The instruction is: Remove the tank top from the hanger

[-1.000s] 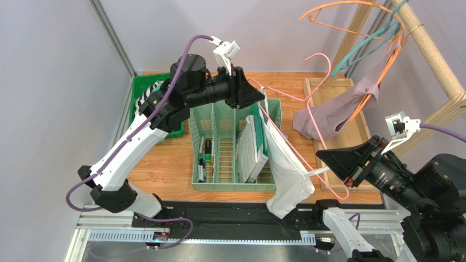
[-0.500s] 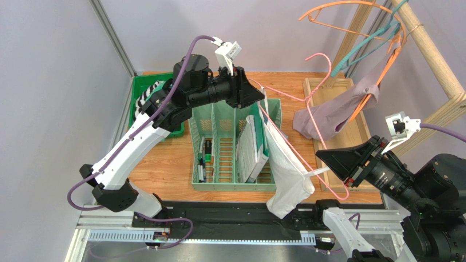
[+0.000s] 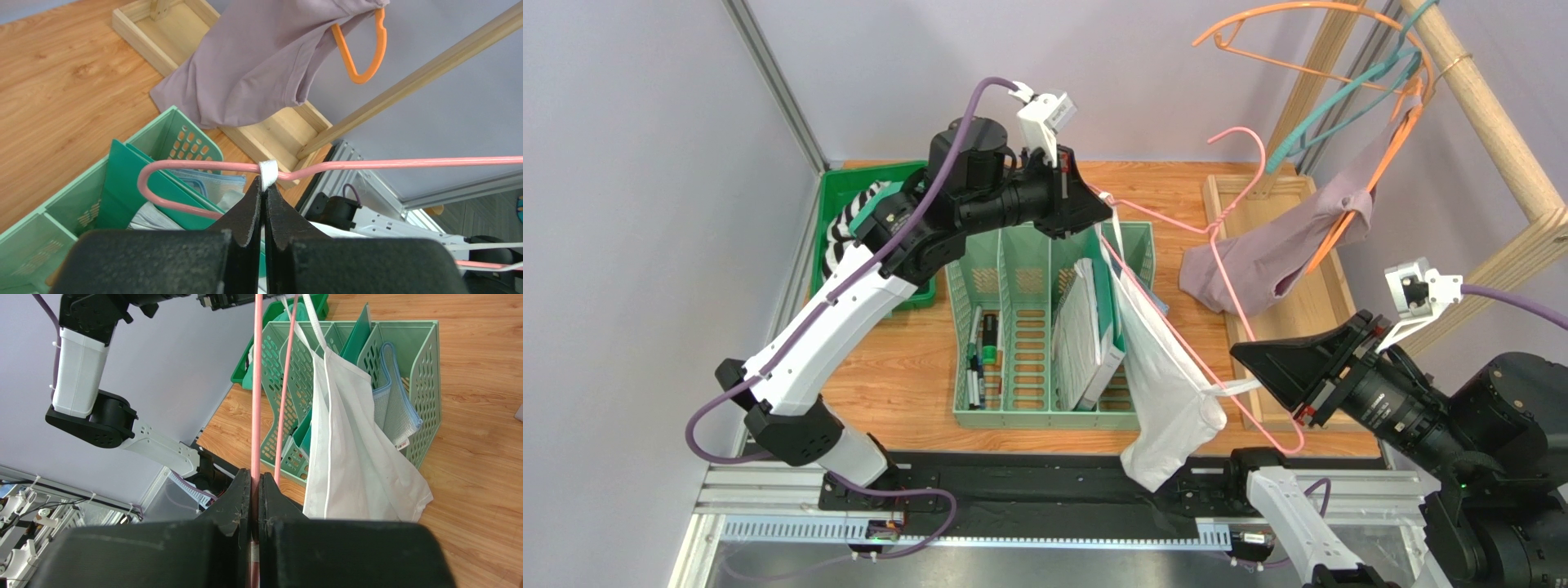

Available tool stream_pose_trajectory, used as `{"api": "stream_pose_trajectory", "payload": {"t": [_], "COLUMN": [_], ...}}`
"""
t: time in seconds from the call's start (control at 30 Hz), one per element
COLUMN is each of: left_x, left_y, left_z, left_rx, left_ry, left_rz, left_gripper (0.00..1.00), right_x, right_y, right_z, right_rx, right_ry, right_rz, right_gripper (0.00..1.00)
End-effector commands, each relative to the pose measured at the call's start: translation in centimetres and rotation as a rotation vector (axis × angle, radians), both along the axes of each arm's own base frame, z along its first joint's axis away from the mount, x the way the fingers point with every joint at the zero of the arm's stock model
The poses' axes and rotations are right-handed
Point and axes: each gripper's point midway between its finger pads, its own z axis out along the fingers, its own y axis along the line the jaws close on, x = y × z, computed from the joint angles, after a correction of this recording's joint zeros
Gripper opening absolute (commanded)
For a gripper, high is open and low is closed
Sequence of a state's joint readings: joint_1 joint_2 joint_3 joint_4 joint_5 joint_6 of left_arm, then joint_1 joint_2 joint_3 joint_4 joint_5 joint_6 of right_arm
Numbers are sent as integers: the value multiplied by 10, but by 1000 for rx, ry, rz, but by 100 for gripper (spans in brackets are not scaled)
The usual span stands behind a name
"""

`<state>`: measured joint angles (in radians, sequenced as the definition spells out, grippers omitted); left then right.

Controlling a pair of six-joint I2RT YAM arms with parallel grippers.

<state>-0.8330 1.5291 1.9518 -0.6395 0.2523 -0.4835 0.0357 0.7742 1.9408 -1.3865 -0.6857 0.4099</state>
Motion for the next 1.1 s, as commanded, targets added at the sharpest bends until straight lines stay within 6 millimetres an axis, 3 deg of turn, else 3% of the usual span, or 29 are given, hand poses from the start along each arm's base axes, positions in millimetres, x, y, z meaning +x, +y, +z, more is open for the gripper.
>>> {"api": "stream_pose_trajectory", "payload": {"t": [0.0,0.13,0.3,0.4,0.47,0.53,0.63,0.7,0.73,0.8,0.87,0.9,1.07], "left_x": [7,29,52,58,53,49,28,4,0,-14,-17,-21,-13], "left_y": [23,46,67,69,57,42,12,-12,-22,-37,-44,-50,-64], "left_z": [35,26,29,35,33,26,16,22,20,25,28,25,21], "left_rx": [-49,-40,-64,-81,-100,-120,-114,-120,-117,-131,-150,-149,-151], "left_ry": [-62,-14,12,13,46,109,143,121,125,127,120,128,129], "left_rz": [54,124,220,230,159,91,-45,-137,-162,-210,-221,-235,-249], "left_gripper": [0,0,0,0,0,0,0,0,0,0,0,0,0], "right_x": [-10,-20,-34,-37,-33,-19,0,21,24,50,62,80,120], "right_y": [-4,-3,0,0,-2,-5,-6,-13,-15,-29,-43,-53,-63], "right_z": [-6,1,14,15,27,41,64,71,77,69,66,58,41], "right_rx": [-22,-15,2,17,59,109,209,217,206,156,122,88,57], "right_ry": [-24,-60,-117,-125,-159,-197,-250,-247,-262,-220,-201,-164,-79], "right_rz": [-21,-18,14,6,-26,-73,-99,-156,-170,-264,-352,-417,-486], "right_gripper": [0,0,0,0,0,0,0,0,0,0,0,0,0]}}
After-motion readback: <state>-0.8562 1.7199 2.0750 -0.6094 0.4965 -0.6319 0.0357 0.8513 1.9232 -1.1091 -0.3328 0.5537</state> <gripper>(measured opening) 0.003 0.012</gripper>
